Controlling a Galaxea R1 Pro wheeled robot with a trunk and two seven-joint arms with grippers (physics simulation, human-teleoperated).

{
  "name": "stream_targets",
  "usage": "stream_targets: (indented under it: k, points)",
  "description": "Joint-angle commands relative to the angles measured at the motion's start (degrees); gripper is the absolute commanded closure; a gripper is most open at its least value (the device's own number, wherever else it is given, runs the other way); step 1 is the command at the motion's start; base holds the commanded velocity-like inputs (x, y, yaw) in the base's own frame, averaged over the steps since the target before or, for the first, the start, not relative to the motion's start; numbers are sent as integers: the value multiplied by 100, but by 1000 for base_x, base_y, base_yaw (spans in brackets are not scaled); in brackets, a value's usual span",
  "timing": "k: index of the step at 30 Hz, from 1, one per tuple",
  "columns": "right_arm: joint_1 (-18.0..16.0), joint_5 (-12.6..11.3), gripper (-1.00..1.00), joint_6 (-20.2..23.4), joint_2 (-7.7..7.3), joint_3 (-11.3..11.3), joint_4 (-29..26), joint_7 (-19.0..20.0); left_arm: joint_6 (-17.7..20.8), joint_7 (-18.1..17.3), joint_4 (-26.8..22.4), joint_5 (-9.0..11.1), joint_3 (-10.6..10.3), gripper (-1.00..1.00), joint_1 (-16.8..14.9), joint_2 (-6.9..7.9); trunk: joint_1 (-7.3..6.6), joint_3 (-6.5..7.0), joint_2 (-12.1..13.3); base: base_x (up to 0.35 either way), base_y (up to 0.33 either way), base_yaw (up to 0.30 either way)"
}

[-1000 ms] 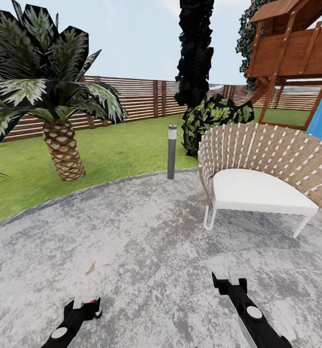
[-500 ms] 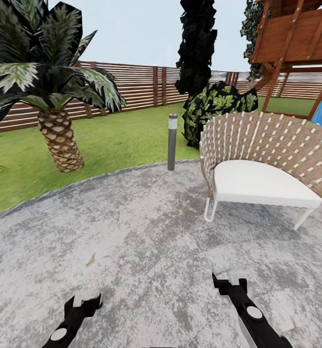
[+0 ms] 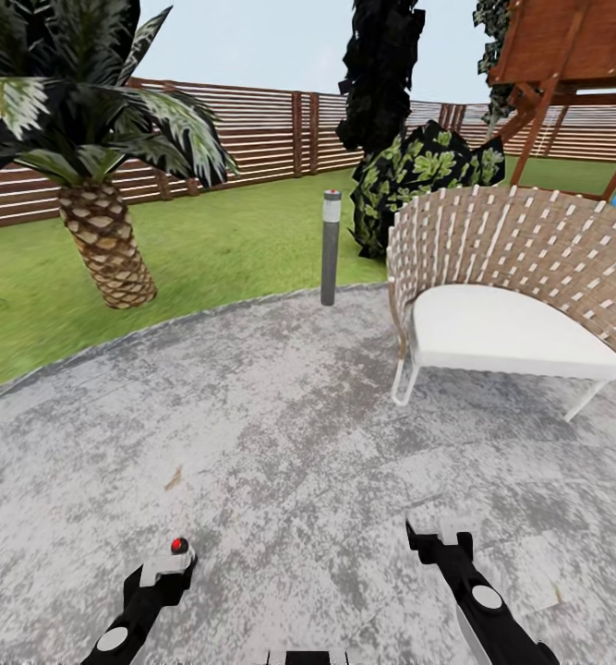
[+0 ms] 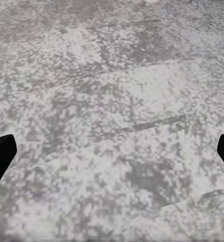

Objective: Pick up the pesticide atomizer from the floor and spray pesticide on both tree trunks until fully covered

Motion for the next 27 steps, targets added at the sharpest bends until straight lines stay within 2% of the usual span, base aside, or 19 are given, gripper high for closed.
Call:
stream_targets:
  k: [1,8,16,27]
  points:
    - [-2,13,-100,-16,-1,1,3,3,-18,7,4,22,-4,-100,-3,0,1,-33,-3,0,0,-25]
    - [-2,13,-100,-16,-1,1,3,3,-18,8,4,27,-4,-100,-7,0,19,-227,-13,0,0,-133]
    - [-2,13,-100,-16,1,10,-5,3,-18,7,4,27,-4,-100,-11,5,40,-409,-23,0,0,-18]
    - [-2,13,-100,-16,4,5,-6,3,-27,7,-7,27,16,-100,1,16,40,-410,-23,29,43,0]
